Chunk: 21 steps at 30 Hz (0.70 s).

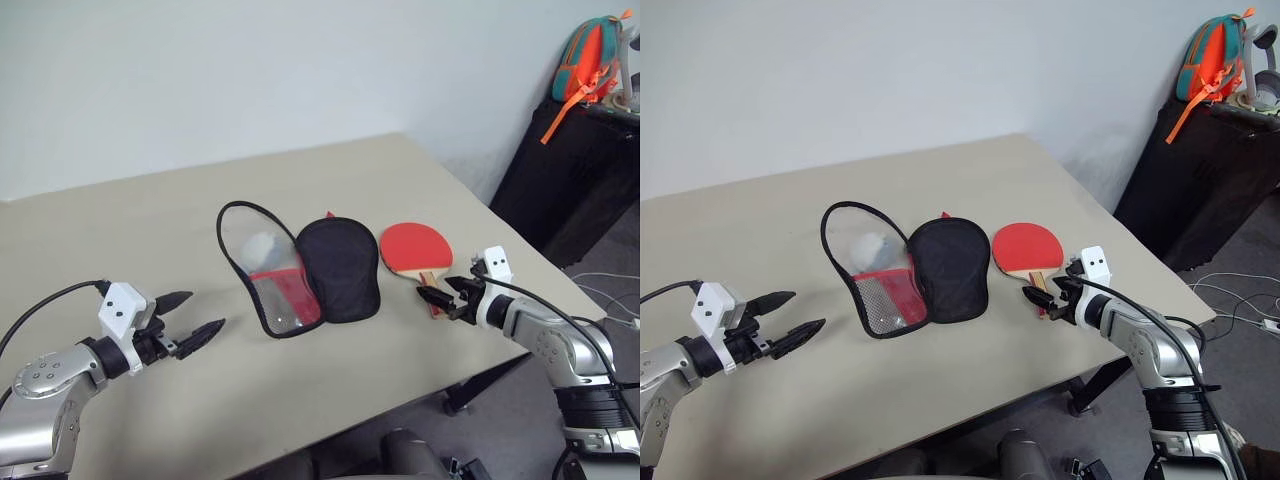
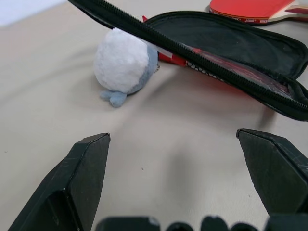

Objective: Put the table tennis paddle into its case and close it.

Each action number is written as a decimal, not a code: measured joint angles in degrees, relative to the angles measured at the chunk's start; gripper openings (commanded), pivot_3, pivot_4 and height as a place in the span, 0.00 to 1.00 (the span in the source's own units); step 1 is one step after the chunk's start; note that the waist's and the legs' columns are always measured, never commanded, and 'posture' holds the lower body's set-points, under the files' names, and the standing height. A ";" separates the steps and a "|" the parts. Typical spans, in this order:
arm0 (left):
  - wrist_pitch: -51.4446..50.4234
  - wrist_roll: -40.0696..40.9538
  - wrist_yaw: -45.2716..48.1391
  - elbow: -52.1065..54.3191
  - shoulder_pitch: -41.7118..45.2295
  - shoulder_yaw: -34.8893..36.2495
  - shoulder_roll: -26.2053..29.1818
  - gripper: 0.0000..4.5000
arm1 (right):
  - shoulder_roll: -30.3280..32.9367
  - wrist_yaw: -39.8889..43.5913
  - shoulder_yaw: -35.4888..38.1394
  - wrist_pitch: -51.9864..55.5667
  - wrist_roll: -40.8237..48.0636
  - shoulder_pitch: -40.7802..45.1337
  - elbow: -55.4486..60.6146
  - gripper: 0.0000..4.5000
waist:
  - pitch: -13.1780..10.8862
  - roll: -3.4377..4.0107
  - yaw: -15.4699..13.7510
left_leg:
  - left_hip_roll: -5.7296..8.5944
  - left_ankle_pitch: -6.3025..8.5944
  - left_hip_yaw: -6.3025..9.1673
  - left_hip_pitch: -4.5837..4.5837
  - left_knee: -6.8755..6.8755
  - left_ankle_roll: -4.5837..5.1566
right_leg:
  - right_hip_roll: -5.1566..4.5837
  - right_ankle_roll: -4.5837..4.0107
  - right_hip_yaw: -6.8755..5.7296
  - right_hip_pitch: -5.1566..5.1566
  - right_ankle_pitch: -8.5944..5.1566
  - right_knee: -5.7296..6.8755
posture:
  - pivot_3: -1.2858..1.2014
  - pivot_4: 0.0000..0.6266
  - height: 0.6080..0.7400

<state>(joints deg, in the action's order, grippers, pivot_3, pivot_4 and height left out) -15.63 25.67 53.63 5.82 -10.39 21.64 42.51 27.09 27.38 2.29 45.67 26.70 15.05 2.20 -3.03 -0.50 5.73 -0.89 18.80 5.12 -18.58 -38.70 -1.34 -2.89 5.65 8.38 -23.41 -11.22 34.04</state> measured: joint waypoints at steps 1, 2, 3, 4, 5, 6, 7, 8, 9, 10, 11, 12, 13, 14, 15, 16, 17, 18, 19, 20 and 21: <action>-0.01 -0.15 0.09 -0.65 0.38 -0.18 0.09 1.00 | -0.43 -0.99 -0.14 0.47 -0.57 0.00 0.02 1.00 | 0.00 0.00 0.01 | 0.00 0.00 0.00 0.01 0.00 0.00 | 0.00 0.00 0.00 0.00 0.00 0.00 | 0.52 0.00 1.00; -0.05 -0.25 0.09 -1.38 0.86 -0.32 0.14 1.00 | -0.72 -1.92 -0.49 1.01 -1.23 0.00 0.02 1.00 | 0.00 0.00 0.01 | 0.00 0.00 0.00 0.00 0.00 0.00 | 0.00 0.00 0.00 0.00 0.00 0.00 | 0.52 0.00 1.00; -0.20 -0.29 0.12 -2.00 1.32 -0.52 0.23 1.00 | -0.89 -2.66 -0.77 1.59 -1.87 0.00 0.02 1.00 | 0.00 0.00 0.01 | 0.00 0.00 0.00 0.00 0.00 0.00 | 0.00 0.00 0.00 0.00 0.00 0.01 | 0.52 0.00 1.00; -0.32 -0.30 0.15 -2.30 1.56 -0.61 0.24 1.00 | -1.04 -3.18 -0.86 1.93 -2.23 0.00 0.02 1.00 | 0.00 0.00 0.01 | 0.00 0.00 0.00 0.00 0.00 0.00 | 0.00 0.00 0.00 0.00 0.00 0.00 | 0.52 0.00 1.00; -0.32 -0.33 0.25 -2.71 1.79 -0.75 0.24 1.00 | -1.30 -3.86 -0.86 2.19 -2.66 0.02 0.01 1.00 | 0.00 0.00 0.02 | 0.00 0.00 0.00 0.00 0.00 0.00 | 0.00 0.00 0.00 0.00 0.00 0.00 | 0.52 0.00 1.00; -0.12 -0.46 0.52 -3.50 2.09 -0.93 0.24 1.00 | -1.82 -4.52 -0.86 2.49 -3.10 0.16 -0.15 1.00 | 0.00 0.00 0.02 | 0.00 0.00 0.01 0.00 0.01 0.00 | 0.00 0.00 0.00 0.00 0.00 0.00 | 0.52 0.00 1.00; 0.11 -0.68 0.75 -4.22 2.17 -1.08 0.23 1.00 | -2.60 -5.02 -0.79 2.54 -3.39 0.36 -0.32 1.00 | 0.00 0.00 0.03 | 0.00 0.00 0.01 0.01 0.01 0.00 | 0.00 0.00 0.00 0.00 0.00 0.00 | 0.52 0.00 1.00; 0.20 -0.81 0.88 -4.67 2.30 -1.25 0.23 1.00 | -3.07 -5.31 -0.78 2.55 -3.63 0.59 -0.50 1.00 | 0.01 0.00 0.05 | 0.00 0.00 0.00 0.02 0.01 0.00 | 0.00 0.00 0.00 0.00 0.00 0.00 | 0.52 0.00 1.00; 0.56 -0.97 1.12 -5.18 2.50 -1.49 0.22 1.00 | -3.50 -5.58 -0.76 2.53 -3.87 1.01 -1.05 1.00 | 0.02 -0.02 0.09 | 0.00 0.00 0.00 0.02 0.01 0.00 | 0.00 0.00 0.00 0.01 0.01 0.00 | 0.52 0.00 1.00; 0.87 -1.12 1.22 -5.65 2.66 -1.74 0.19 1.00 | -3.97 -5.78 -0.87 2.51 -4.27 1.94 -2.00 1.00 | 0.03 -0.04 0.16 | -0.01 0.00 -0.03 0.04 0.00 0.00 | 0.00 -0.01 0.01 0.02 0.02 0.00 | 0.52 0.00 1.00; 1.15 -1.24 1.25 -5.93 2.77 -2.03 0.07 1.00 | -4.40 -6.00 -1.15 2.47 -4.84 3.10 -3.23 1.00 | 0.03 -0.04 0.24 | -0.01 0.00 -0.03 0.05 0.00 0.00 | 0.00 -0.02 0.01 0.02 0.03 0.00 | 0.52 0.00 1.00; 1.30 -1.32 1.27 -6.02 2.82 -2.29 -0.19 1.00 | -4.79 -6.10 -1.58 2.44 -5.50 4.26 -4.34 1.00 | 0.03 -0.04 0.27 | -0.01 0.00 -0.03 0.05 -0.01 0.00 | 0.00 -0.03 0.01 0.03 0.03 0.00 | 0.52 0.00 1.00; 1.32 -1.35 1.26 -6.07 2.83 -2.42 -0.46 1.00 | -5.12 -6.16 -2.10 2.33 -6.25 5.35 -5.50 1.00 | 0.03 -0.05 0.29 | -0.01 0.00 -0.01 0.05 0.00 0.00 | 0.00 -0.03 0.00 0.02 0.04 0.00 | 0.52 0.00 1.00; 1.32 -1.37 1.19 -6.07 2.80 -2.45 -0.69 1.00 | -5.40 -6.14 -2.33 2.14 -6.74 6.27 -6.58 1.00 | 0.04 -0.05 0.33 | -0.01 0.00 0.01 0.06 0.00 0.00 | 0.00 -0.04 0.00 0.02 0.04 0.00 | 0.52 0.00 1.00; 1.32 -1.37 1.12 -6.05 2.80 -2.50 -0.87 1.00 | -5.60 -6.09 -2.75 2.05 -7.25 7.21 -7.57 1.00 | 0.04 -0.05 0.42 | -0.01 0.00 0.00 0.05 0.00 0.00 | 0.00 -0.04 0.00 0.02 0.05 0.00 | 0.52 0.00 1.00; 1.31 -1.35 1.09 -6.04 2.80 -2.51 -0.96 1.00 | -5.82 -5.98 -2.96 1.95 -7.71 7.80 -8.39 1.00 | 0.06 -0.09 0.49 | -0.02 0.00 0.00 0.06 0.00 0.00 | 0.01 -0.05 0.00 0.02 0.05 0.00 | 0.52 0.00 1.00; 1.20 -1.30 0.99 -5.96 2.75 -2.51 -1.07 1.00 | -5.99 -5.91 -3.46 1.92 -8.23 8.62 -9.30 1.00 | 0.10 -0.15 0.70 | -0.02 0.00 -0.01 0.07 0.00 0.00 | 0.01 -0.08 0.00 0.03 0.08 0.00 | 0.52 0.00 1.00; 1.02 -1.23 0.87 -5.67 2.76 -2.51 -1.28 1.00 | -6.08 -5.89 -4.10 1.92 -8.80 9.44 -10.23 1.00 | 0.14 -0.21 0.86 | -0.03 0.00 -0.04 0.08 -0.01 0.00 | 0.01 -0.11 0.01 0.03 0.11 0.00 | 0.52 0.00 1.00; 0.61 -1.04 0.50 -4.99 2.66 -2.51 -1.47 1.00 | -6.10 -5.81 -4.76 1.84 -9.21 10.11 -11.27 1.00 | 0.23 -0.31 1.13 | -0.04 -0.01 -0.01 0.10 -0.01 0.00 | 0.01 -0.12 -0.01 0.08 0.11 0.00 | 0.52 0.00 1.00; 0.34 -0.92 0.15 -4.41 2.64 -2.51 -1.69 1.00 | -6.13 -5.66 -5.34 1.81 -9.71 10.70 -12.08 1.00 | 0.30 -0.37 1.28 | -0.05 -0.01 -0.01 0.13 -0.01 0.00 | 0.02 -0.12 -0.01 0.09 0.11 0.01 | 0.52 0.00 1.00; -0.13 -0.71 -0.26 -3.72 2.64 -2.51 -1.86 1.00 | -6.27 -5.49 -5.52 1.77 -9.92 11.14 -12.85 0.96 | 0.36 -0.45 1.41 | -0.05 -0.01 0.00 0.13 -0.01 0.00 | 0.03 -0.11 -0.01 0.10 0.11 0.01 | 0.52 0.00 1.00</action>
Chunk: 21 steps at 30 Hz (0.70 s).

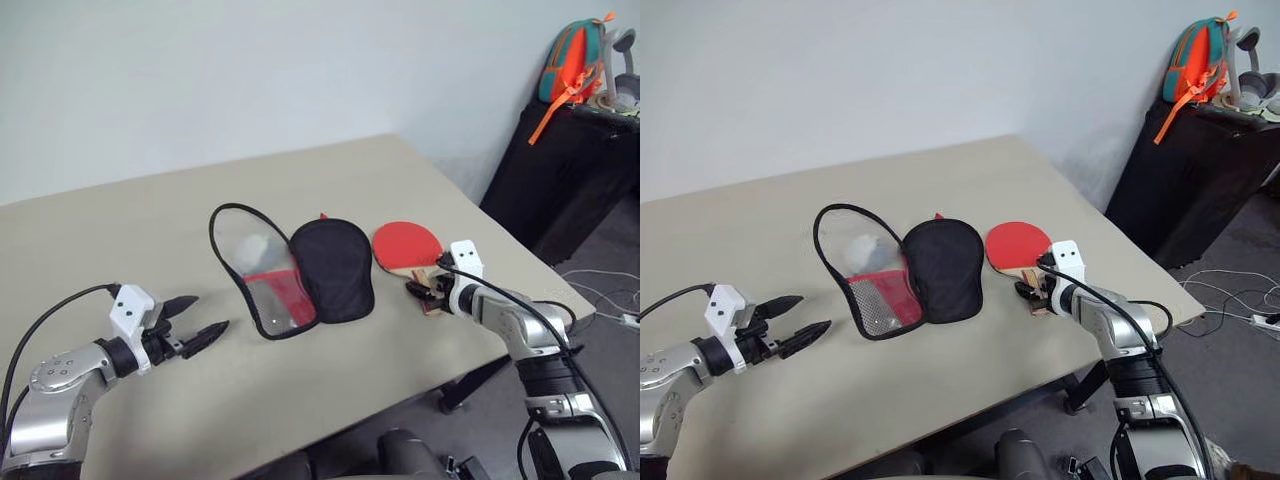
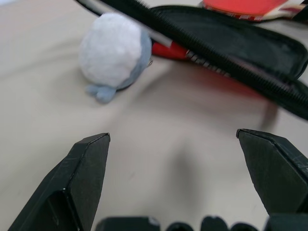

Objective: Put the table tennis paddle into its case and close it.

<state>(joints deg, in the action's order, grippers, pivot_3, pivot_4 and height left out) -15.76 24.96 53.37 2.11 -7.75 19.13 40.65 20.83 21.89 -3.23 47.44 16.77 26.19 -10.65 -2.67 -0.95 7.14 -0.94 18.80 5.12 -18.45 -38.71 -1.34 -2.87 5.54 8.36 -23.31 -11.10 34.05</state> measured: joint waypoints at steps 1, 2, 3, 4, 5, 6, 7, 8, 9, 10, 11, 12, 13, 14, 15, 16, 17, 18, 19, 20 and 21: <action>-0.37 0.08 -0.38 0.54 0.00 0.00 -0.07 1.00 | -0.16 0.00 0.03 0.11 -0.02 0.27 -0.49 0.92 | 0.06 -0.06 0.10 | 0.00 0.00 0.01 0.00 0.00 0.00 | 0.00 0.00 0.00 0.01 0.00 0.00 | 0.52 0.00 1.00; -0.55 0.09 -0.84 0.88 -0.01 0.00 -0.10 1.00 | -0.20 -0.10 0.10 0.32 -0.15 0.66 -1.16 0.88 | 0.13 -0.11 0.18 | 0.00 0.00 0.01 0.00 0.00 0.00 | 0.00 0.00 0.00 0.01 0.00 0.00 | 0.52 0.00 1.00; -0.59 0.08 -1.17 1.11 -0.04 0.01 -0.14 1.00 | -0.19 -0.23 0.23 0.54 -0.47 0.92 -1.56 0.80 | 0.17 -0.14 0.20 | 0.00 0.00 0.01 0.01 0.00 0.00 | 0.00 0.00 0.00 0.01 0.00 0.00 | 0.52 0.00 1.00; -0.67 0.07 -1.63 1.44 -0.24 0.03 -0.19 1.00 | -0.34 -0.09 0.18 0.78 -0.45 1.08 -1.60 0.72 | 0.20 -0.16 0.21 | 0.00 0.00 0.01 0.01 0.00 0.00 | 0.00 0.00 0.00 0.01 0.00 -0.01 | 0.52 0.00 1.00; -0.82 0.07 -1.99 1.72 -0.34 0.03 -0.22 1.00 | -0.60 -0.06 0.14 1.08 -0.45 1.14 -1.54 0.64 | 0.23 -0.20 0.20 | 0.00 0.00 0.02 0.01 0.00 0.00 | 0.00 0.00 0.00 0.02 0.00 -0.01 | 0.52 0.00 1.00; -1.07 0.08 -2.23 2.04 -0.51 0.03 -0.26 1.00 | -0.96 -0.04 0.12 1.18 -0.45 1.13 -1.52 0.57 | 0.29 -0.26 0.20 | 0.00 0.00 0.02 0.02 0.00 0.00 | 0.00 0.00 0.00 0.04 0.00 -0.02 | 0.52 0.00 1.00; -1.31 0.07 -2.59 2.47 -0.67 0.02 -0.44 1.00 | -1.21 -0.05 0.12 1.19 -0.45 1.06 -1.47 0.50 | 0.31 -0.29 0.18 | 0.00 0.00 0.02 0.03 -0.04 0.00 | 0.00 0.00 0.00 0.09 0.00 -0.02 | 0.52 0.00 1.00; -1.53 0.07 -2.90 2.96 -0.73 0.02 -0.68 1.00 | -1.39 -0.12 0.19 1.25 -0.45 0.98 -1.37 0.42 | 0.31 -0.29 0.18 | 0.00 0.00 0.02 0.03 -0.09 0.00 | 0.00 0.02 0.00 0.12 0.01 -0.04 | 0.52 0.00 1.00; -1.82 0.07 -3.23 3.43 -0.78 0.00 -0.87 1.00 | -1.79 -0.39 0.59 1.40 -0.38 0.93 -1.33 0.36 | 0.32 -0.31 0.15 | 0.00 0.00 0.02 0.04 -0.12 0.00 | 0.00 0.04 0.00 0.19 0.02 -0.08 | 0.52 0.00 1.00; -2.10 0.08 -3.52 3.89 -0.77 -0.06 -1.04 1.00 | -2.23 -1.07 1.09 1.50 -0.37 0.91 -1.37 0.30 | 0.32 -0.31 0.06 | 0.00 0.00 0.05 0.04 -0.18 0.00 | 0.00 0.03 0.00 0.23 0.02 -0.09 | 0.52 0.00 1.00; -2.50 0.08 -3.91 4.44 -0.73 -0.27 -1.18 1.00 | -2.32 -1.65 1.69 1.46 -0.39 0.91 -1.54 0.27 | 0.30 -0.28 -0.16 | 0.02 0.00 0.06 0.01 -0.24 0.00 | 0.00 0.04 0.00 0.23 0.02 -0.10 | 0.52 0.00 1.00; -2.80 0.07 -4.22 4.65 -0.72 -0.39 -1.26 1.00 | -2.32 -1.80 2.08 1.50 -0.39 0.91 -1.64 0.26 | 0.29 -0.23 -0.29 | 0.05 0.00 0.09 0.00 -0.24 0.00 | -0.01 0.04 0.01 0.24 0.02 -0.11 | 0.52 0.00 1.00; -3.10 0.05 -4.58 4.82 -0.65 -0.64 -1.32 1.00 | -2.32 -1.85 2.42 1.50 -0.37 0.91 -1.81 0.26 | 0.29 -0.22 -0.35 | 0.05 0.00 0.12 -0.01 -0.23 0.00 | -0.01 0.04 0.01 0.24 0.02 -0.12 | 0.52 0.00 1.00; -3.49 0.04 -4.89 4.90 -0.42 -0.94 -1.64 1.00 | -2.33 -1.85 2.59 1.49 -0.29 0.91 -1.86 0.26 | 0.30 -0.20 -0.37 | 0.06 0.00 0.13 -0.02 -0.23 0.00 | -0.01 0.05 0.01 0.24 0.03 -0.12 | 0.52 0.00 1.00; -3.86 0.04 -5.11 4.90 0.02 -1.40 -1.94 1.00 | -2.33 -1.90 2.84 1.49 -0.16 0.90 -1.88 0.26 | 0.29 -0.18 -0.41 | 0.07 0.00 0.14 -0.03 -0.23 0.00 | -0.01 0.05 0.00 0.24 0.03 -0.12 | 0.52 0.00 1.00; -4.27 0.05 -5.45 4.90 0.81 -2.16 -2.31 1.00 | -2.33 -2.20 3.29 1.47 -0.03 0.80 -1.88 0.26 | 0.27 -0.16 -0.61 | 0.07 0.00 0.14 -0.04 -0.23 0.00 | -0.01 0.06 0.00 0.23 0.03 -0.12 | 0.52 0.00 1.00; -4.55 0.06 -5.55 4.94 1.39 -2.57 -2.47 1.00 | -2.33 -2.54 3.77 1.47 -0.02 0.74 -1.88 0.26 | 0.26 -0.14 -0.72 | 0.08 0.00 0.15 -0.05 -0.24 0.00 | -0.01 0.07 0.00 0.23 0.04 -0.12 | 0.52 0.00 1.00; -4.96 0.05 -5.76 4.98 1.92 -2.85 -2.47 1.00 | -2.32 -3.29 4.52 1.48 -0.02 0.70 -1.88 0.26 | 0.25 -0.11 -0.87 | 0.08 0.00 0.15 -0.06 -0.23 0.00 | -0.01 0.09 0.01 0.21 0.05 -0.11 | 0.52 0.00 1.00; -5.19 0.05 -5.92 4.98 2.35 -3.04 -2.47 1.00 | -2.31 -4.26 5.79 1.53 -0.02 0.67 -1.85 0.26 | 0.24 -0.11 -1.02 | 0.08 0.00 0.15 -0.09 -0.23 0.00 | -0.01 0.09 0.00 0.18 0.05 -0.12 | 0.52 0.00 1.00; -5.37 0.04 -5.92 4.95 2.73 -3.28 -2.47 1.00 | -2.34 -5.12 7.00 1.74 0.04 0.64 -1.62 0.26 | 0.21 -0.06 -1.11 | 0.09 0.00 0.14 -0.12 -0.22 0.00 | -0.01 0.10 0.01 0.14 0.06 -0.12 | 0.52 0.00 1.00; -5.47 0.04 -5.86 4.87 3.30 -3.55 -2.47 1.00 | -2.45 -6.35 8.16 2.19 0.05 0.58 -1.02 0.26 | 0.09 0.13 -1.18 | 0.10 0.00 0.14 -0.16 -0.20 0.00 | -0.01 0.11 0.01 0.07 0.07 -0.10 | 0.52 0.00 1.00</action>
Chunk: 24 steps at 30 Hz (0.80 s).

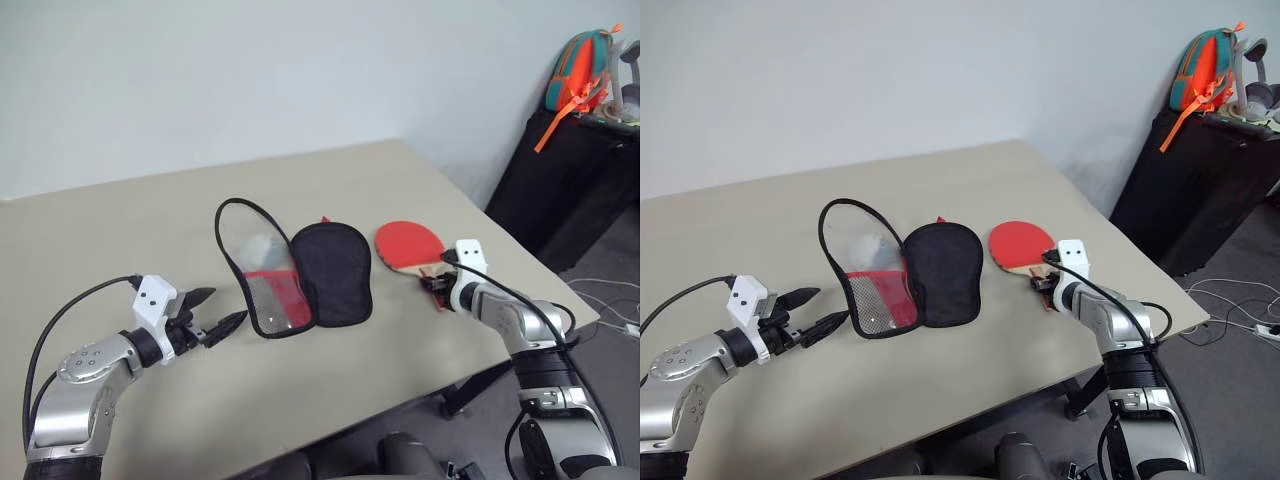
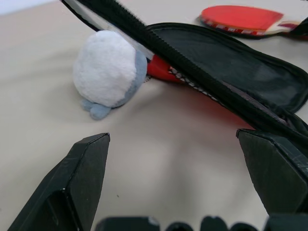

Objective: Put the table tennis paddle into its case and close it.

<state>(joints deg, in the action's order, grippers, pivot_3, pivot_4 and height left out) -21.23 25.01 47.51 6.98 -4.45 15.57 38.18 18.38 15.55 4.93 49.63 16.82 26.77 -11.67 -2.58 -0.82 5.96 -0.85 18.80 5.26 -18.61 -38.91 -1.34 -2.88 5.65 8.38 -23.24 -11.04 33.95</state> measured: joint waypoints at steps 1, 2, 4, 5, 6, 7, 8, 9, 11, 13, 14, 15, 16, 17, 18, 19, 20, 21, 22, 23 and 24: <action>-0.01 -0.01 0.03 -0.11 0.88 -0.41 0.00 1.00 | -0.36 -1.60 1.57 0.62 0.00 -0.05 0.88 0.26 | -0.11 0.18 -0.11 | 0.00 0.00 0.00 -0.02 0.08 0.00 | 0.01 0.01 0.00 -0.10 0.01 0.03 | 0.52 0.00 1.00; -0.02 -0.03 0.03 -0.13 1.49 -0.87 -0.01 1.00 | -0.76 -2.47 2.81 1.14 0.03 -0.06 1.94 0.26 | -0.15 0.31 -0.11 | 0.00 0.00 0.01 -0.02 0.15 0.00 | 0.04 0.01 0.00 -0.15 0.01 0.04 | 0.52 0.00 1.00; -0.08 -0.10 -0.02 -0.19 2.59 -1.57 -0.31 1.00 | -1.50 -3.62 4.23 2.43 0.24 -0.18 4.96 0.26 | -0.26 0.57 0.07 | -0.01 -0.01 0.00 -0.01 0.29 0.00 | 0.06 0.00 0.03 -0.23 0.01 0.04 | 0.52 0.00 1.00; -0.09 -0.12 -0.06 -0.27 3.19 -2.01 -0.58 1.00 | -2.10 -4.01 4.67 3.11 0.63 -0.24 6.78 0.26 | -0.29 0.65 0.24 | -0.01 -0.01 -0.01 -0.02 0.32 0.01 | 0.06 0.00 0.06 -0.26 0.01 0.04 | 0.52 0.00 1.00; -0.09 -0.15 -0.04 -0.81 4.09 -2.73 -0.90 1.00 | -3.53 -4.60 4.92 4.53 1.26 -0.32 9.87 0.26 | -0.28 0.71 0.40 | -0.01 -0.01 -0.02 -0.01 0.36 0.01 | 0.07 0.00 0.08 -0.27 0.00 0.04 | 0.52 0.00 1.00; -0.10 -0.26 -0.06 -1.41 4.83 -3.37 -1.17 1.00 | -4.84 -5.04 4.67 5.50 1.70 -0.31 12.65 0.26 | -0.27 0.73 0.61 | -0.01 -0.01 -0.02 0.00 0.38 0.01 | 0.08 -0.01 0.09 -0.27 0.00 0.04 | 0.52 0.00 1.00; -0.09 -0.39 -0.11 -1.93 5.35 -3.66 -1.56 1.00 | -6.35 -5.44 4.09 6.65 2.28 -0.21 15.19 0.26 | -0.27 0.73 0.92 | -0.02 -0.01 0.00 0.00 0.38 0.01 | 0.08 -0.01 0.08 -0.26 0.00 0.04 | 0.52 0.00 1.00; -0.09 -0.45 -0.16 -2.18 5.53 -3.89 -1.75 1.00 | -7.42 -5.52 3.24 7.38 2.79 -0.08 16.49 0.26 | -0.27 0.73 1.08 | -0.02 -0.01 0.00 0.00 0.36 0.01 | 0.08 -0.01 0.08 -0.26 0.00 0.04 | 0.52 0.00 1.00; -0.08 -0.64 -0.31 -2.59 5.60 -4.13 -2.01 1.00 | -9.99 -6.63 1.88 9.27 3.22 0.33 18.19 0.26 | -0.27 0.73 1.18 | -0.02 -0.01 0.00 -0.01 0.32 0.01 | 0.07 0.00 0.08 -0.24 0.00 0.03 | 0.52 0.00 1.00; -0.05 -0.79 -0.55 -3.22 5.49 -4.12 -2.21 1.00 | -13.25 -8.60 0.67 11.01 3.18 0.97 18.92 0.26 | -0.27 0.73 1.24 | -0.02 -0.01 0.03 -0.01 0.32 0.00 | 0.07 0.00 0.07 -0.25 0.00 0.04 | 0.52 0.00 1.00; -0.01 -0.85 -0.66 -3.30 5.40 -4.13 -2.43 1.00 | -14.88 -9.25 -0.39 11.79 3.21 1.42 19.05 0.26 | -0.27 0.74 1.30 | -0.02 -0.01 0.04 -0.01 0.33 0.01 | 0.07 -0.01 0.06 -0.27 0.00 0.04 | 0.52 0.00 1.00; 0.11 -0.88 -0.69 -3.28 5.32 -4.14 -2.70 1.00 | -16.10 -9.67 -1.39 12.45 3.21 1.92 19.04 0.26 | -0.28 0.75 1.33 | -0.02 -0.01 0.04 -0.02 0.34 0.00 | 0.07 -0.01 0.06 -0.27 0.01 0.04 | 0.52 0.00 1.00; 0.20 -0.91 -0.71 -3.26 5.16 -4.13 -2.76 1.00 | -16.96 -9.95 -1.98 12.74 3.23 2.25 19.00 0.26 | -0.28 0.75 1.34 | -0.02 -0.01 0.05 -0.02 0.34 0.00 | 0.07 -0.02 0.06 -0.27 0.01 0.04 | 0.52 0.00 1.00; 0.33 -0.93 -0.77 -3.19 4.64 -4.03 -2.76 1.00 | -18.11 -10.60 -2.21 12.94 3.19 2.72 18.70 0.26 | -0.28 0.75 1.32 | -0.02 -0.01 0.06 -0.03 0.35 0.00 | 0.06 -0.03 0.06 -0.27 0.02 0.03 | 0.52 0.00 1.00; 0.34 -1.00 -0.84 -3.16 4.17 -3.98 -2.76 1.00 | -18.97 -11.12 -2.23 13.05 3.14 3.15 18.42 0.26 | -0.28 0.75 1.29 | -0.01 -0.01 0.07 -0.03 0.35 0.00 | 0.05 -0.09 0.06 -0.27 0.05 0.03 | 0.52 0.00 1.00; 0.35 -1.02 -1.01 -2.98 3.19 -3.78 -2.76 1.00 | -20.25 -11.99 -2.09 13.05 3.09 4.10 17.34 0.26 | -0.28 0.75 1.35 | -0.02 0.00 0.06 -0.03 0.36 0.00 | 0.05 -0.22 0.05 -0.28 0.14 0.03 | 0.52 0.00 1.00; 0.34 -1.03 -1.18 -2.85 2.66 -3.79 -2.80 1.00 | -21.06 -12.49 -2.06 13.01 3.05 4.54 16.77 0.26 | -0.28 0.75 1.33 | -0.02 0.00 0.07 -0.04 0.36 0.00 | 0.05 -0.24 0.04 -0.28 0.15 0.02 | 0.52 0.00 1.00; 0.32 -1.04 -1.36 -2.34 1.85 -3.65 -2.80 1.00 | -22.15 -12.95 -2.05 12.78 2.89 5.13 15.58 0.26 | -0.27 0.74 1.34 | -0.02 0.00 0.11 -0.04 0.37 0.00 | 0.05 -0.25 0.01 -0.28 0.15 0.02 | 0.52 0.00 1.00; 0.29 -1.04 -1.49 -1.85 1.28 -3.59 -2.80 1.00 | -22.89 -13.29 -2.05 12.51 2.68 5.69 14.22 0.26 | -0.28 0.74 1.35 | -0.02 0.00 0.10 -0.04 0.37 0.00 | 0.05 -0.25 0.00 -0.29 0.15 0.02 | 0.52 0.00 1.00; 0.18 -1.03 -1.72 -1.02 0.52 -3.41 -2.80 1.00 | -23.85 -13.49 -2.23 12.21 2.45 6.37 12.32 0.26 | -0.28 0.75 1.37 | -0.02 0.00 0.10 -0.02 0.37 0.00 | 0.05 -0.26 0.00 -0.29 0.15 0.03 | 0.52 0.00 1.00; -0.05 -1.02 -1.89 -0.55 0.27 -3.40 -2.79 1.00 | -24.43 -13.61 -2.31 11.97 2.28 6.68 11.22 0.26 | -0.28 0.75 1.38 | -0.02 -0.01 0.11 -0.03 0.38 0.00 | 0.06 -0.26 0.00 -0.29 0.15 0.03 | 0.52 0.00 1.00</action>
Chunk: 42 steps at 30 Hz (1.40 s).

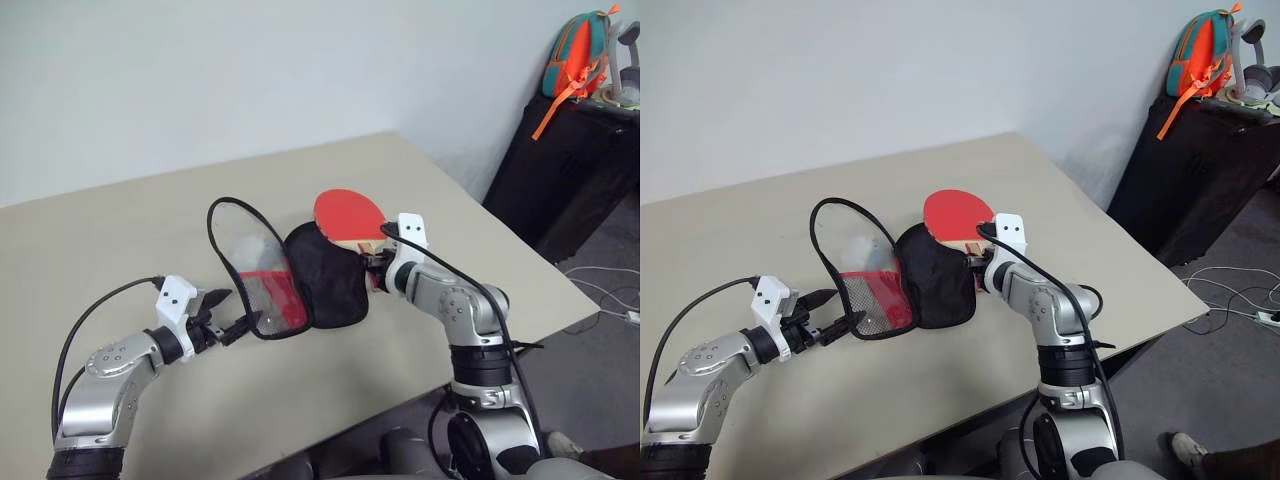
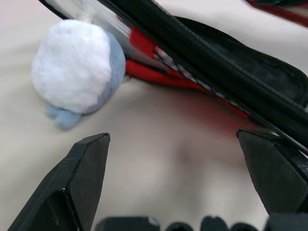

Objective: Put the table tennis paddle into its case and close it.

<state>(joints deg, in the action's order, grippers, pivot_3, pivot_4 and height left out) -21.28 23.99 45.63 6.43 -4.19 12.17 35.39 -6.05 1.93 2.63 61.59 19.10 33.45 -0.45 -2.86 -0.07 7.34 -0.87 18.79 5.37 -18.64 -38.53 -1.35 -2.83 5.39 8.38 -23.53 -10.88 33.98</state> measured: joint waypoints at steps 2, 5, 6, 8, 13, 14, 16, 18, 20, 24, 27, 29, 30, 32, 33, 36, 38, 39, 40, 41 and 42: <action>-0.38 0.00 -0.41 0.82 -0.28 0.08 0.00 1.00 | -1.24 -0.18 -0.22 -0.20 -0.04 0.27 -1.81 0.26 | 0.00 0.01 -0.02 | 0.00 0.00 0.02 0.00 0.00 -0.01 | 0.00 0.00 -0.02 0.00 0.00 0.01 | 0.52 0.00 1.00; -0.74 0.01 -0.85 1.29 -0.29 0.09 0.03 1.00 | -2.21 -0.23 -0.73 -0.33 -0.01 0.74 -3.86 0.26 | -0.01 0.01 0.02 | 0.00 0.00 0.02 0.01 0.00 -0.01 | 0.00 0.00 -0.02 0.01 0.00 0.01 | 0.52 0.00 1.00; -0.99 0.01 -0.85 1.36 -0.31 0.09 0.15 1.00 | -2.21 -0.25 -1.13 -0.71 -0.06 0.93 -5.19 0.26 | -0.01 0.01 0.00 | 0.00 0.00 0.02 0.01 0.00 -0.01 | 0.00 0.00 -0.02 0.01 0.00 0.00 | 0.52 0.00 1.00; -1.22 -0.01 -0.85 1.35 -0.29 0.09 0.31 1.00 | -2.23 -0.48 -1.37 -1.18 -0.16 1.06 -7.19 0.26 | -0.01 0.02 -0.01 | 0.00 0.00 0.03 0.00 0.00 -0.01 | 0.00 0.00 -0.03 0.01 0.00 0.00 | 0.52 0.00 1.00; -1.24 -0.30 -0.71 0.77 0.59 0.05 0.33 1.00 | -2.23 -1.02 -2.40 -2.43 -0.27 1.56 -9.08 0.26 | 0.00 0.01 0.09 | 0.00 0.00 0.03 0.02 0.01 -0.01 | 0.00 0.02 -0.04 0.01 -0.02 0.00 | 0.52 0.00 1.00; -1.24 -0.31 -0.62 0.77 0.64 -0.01 0.33 1.00 | -2.23 -1.14 -2.53 -2.71 -0.26 1.61 -9.44 0.26 | 0.00 0.01 0.18 | 0.00 0.00 0.03 0.02 0.01 -0.01 | 0.00 0.03 -0.03 0.02 -0.02 0.00 | 0.52 0.00 1.00; -1.24 -0.34 -0.56 0.76 0.69 -0.03 0.33 1.00 | -2.23 -1.52 -2.93 -3.12 -0.27 1.75 -10.31 0.26 | 0.00 0.01 0.22 | 0.00 0.00 0.03 0.03 0.01 -0.01 | 0.00 0.06 -0.04 0.03 -0.04 0.00 | 0.52 0.00 1.00; -1.24 -0.37 -0.57 0.73 0.73 -0.03 0.33 1.00 | -2.23 -1.82 -3.10 -3.62 -0.25 1.91 -11.10 0.26 | 0.01 0.01 0.23 | 0.00 0.00 0.03 0.04 0.00 -0.01 | 0.00 0.07 -0.03 0.03 -0.04 0.00 | 0.52 0.00 1.00; -1.24 -0.46 -0.58 0.65 0.74 -0.03 0.32 1.00 | -2.23 -1.82 -3.25 -3.98 -0.08 1.99 -11.42 0.26 | 0.01 0.01 0.27 | 0.00 0.00 0.03 0.04 0.00 -0.01 | 0.00 0.08 -0.04 0.04 -0.05 0.00 | 0.52 0.00 1.00; -1.19 -0.71 -0.64 0.08 0.80 -0.04 0.28 1.00 | -2.23 -1.60 -3.42 -3.51 0.28 2.29 -11.38 0.26 | 0.01 0.01 0.43 | 0.00 0.00 0.04 0.04 0.01 -0.01 | 0.00 0.08 -0.03 0.03 -0.05 0.00 | 0.52 0.00 1.00; -1.03 -0.84 -0.61 -0.45 1.11 -0.17 0.24 1.00 | -2.21 -1.43 -3.41 -2.74 0.65 2.57 -11.05 0.26 | 0.01 0.01 0.63 | 0.00 0.00 0.04 0.03 0.03 -0.01 | 0.00 0.07 -0.04 0.02 -0.05 -0.01 | 0.52 0.00 1.00; -0.75 -0.94 -0.56 -0.57 1.37 -0.27 0.24 1.00 | -2.20 -1.32 -3.38 -1.86 1.28 2.62 -10.25 0.26 | 0.00 0.02 0.78 | 0.00 0.00 0.04 0.03 0.07 -0.01 | 0.00 0.05 -0.04 -0.01 -0.03 -0.01 | 0.52 0.00 1.00; -0.54 -1.00 -0.55 -0.66 1.43 -0.28 0.24 1.00 | -2.20 -1.19 -3.42 -1.14 1.69 2.63 -9.53 0.26 | 0.00 0.01 0.96 | 0.00 0.00 0.04 0.02 0.10 -0.01 | 0.00 0.01 -0.04 -0.02 -0.01 -0.02 | 0.52 0.00 1.00; -0.48 -1.07 -0.53 -0.93 1.52 -0.35 0.23 1.00 | -2.19 -0.75 -3.66 0.57 2.53 2.63 -7.56 0.26 | 0.00 0.02 1.29 | 0.00 0.00 0.04 0.02 0.15 -0.01 | 0.00 -0.01 -0.04 -0.05 0.00 -0.02 | 0.52 0.00 1.00; -0.47 -1.09 -0.53 -1.00 1.55 -0.41 0.22 1.00 | -2.18 -0.66 -3.73 1.29 2.93 2.63 -6.62 0.26 | 0.00 0.02 1.36 | 0.00 0.00 0.04 0.02 0.17 -0.01 | 0.00 -0.02 -0.04 -0.07 0.00 -0.01 | 0.52 0.00 1.00; -0.36 -1.19 -0.52 -1.04 1.55 -0.52 0.10 1.00 | -2.15 -0.39 -3.94 3.38 3.85 2.63 -3.57 0.26 | 0.00 0.02 1.37 | 0.00 0.00 0.04 0.02 0.20 -0.01 | 0.00 -0.02 -0.05 -0.09 0.00 -0.02 | 0.52 0.00 1.00; -0.16 -1.32 -0.48 -1.07 1.48 -0.58 0.06 1.00 | -2.14 -0.14 -4.09 4.69 4.25 2.63 -1.94 0.26 | 0.00 0.02 1.37 | 0.00 0.00 0.04 0.02 0.20 -0.01 | 0.00 -0.02 -0.05 -0.09 0.00 -0.03 | 0.52 0.00 1.00; -0.13 -1.37 -0.46 -1.07 1.44 -0.61 0.05 1.00 | -2.14 0.04 -4.12 5.34 4.51 2.63 -1.29 0.26 | 0.00 0.02 1.37 | 0.00 0.00 0.04 0.02 0.20 -0.01 | 0.00 -0.02 -0.05 -0.09 -0.01 -0.03 | 0.52 0.00 1.00; -0.13 -1.39 -0.46 -1.07 1.43 -0.62 0.05 1.00 | -2.14 0.24 -4.22 5.67 4.63 2.63 -1.13 0.26 | 0.00 0.02 1.37 | 0.00 0.00 0.04 0.02 0.20 -0.01 | 0.00 0.01 -0.05 -0.08 -0.03 -0.03 | 0.52 0.00 1.00; -0.13 -1.41 -0.45 -1.07 1.43 -0.63 0.05 1.00 | -2.14 0.26 -4.32 5.98 4.64 2.63 -1.23 0.26 | 0.00 0.02 1.37 | 0.00 0.00 0.04 0.02 0.20 -0.01 | 0.00 0.05 -0.05 -0.08 -0.05 -0.03 | 0.52 0.00 1.00; -0.13 -1.46 -0.45 -1.08 1.42 -0.65 0.05 1.00 | -2.14 0.24 -4.34 6.22 4.62 2.63 -1.48 0.26 | 0.00 0.02 1.36 | 0.00 -0.01 0.04 0.02 0.20 -0.01 | 0.00 0.06 -0.05 -0.08 -0.06 -0.03 | 0.52 0.00 1.00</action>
<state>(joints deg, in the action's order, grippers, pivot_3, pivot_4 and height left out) -21.41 22.53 45.18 5.36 -2.76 11.53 35.44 -8.19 2.18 -1.72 67.82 23.72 36.08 -1.93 -2.86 -0.05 8.70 -0.87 18.78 5.40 -18.62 -38.33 -1.35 -2.83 5.45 8.32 -23.61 -10.94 33.96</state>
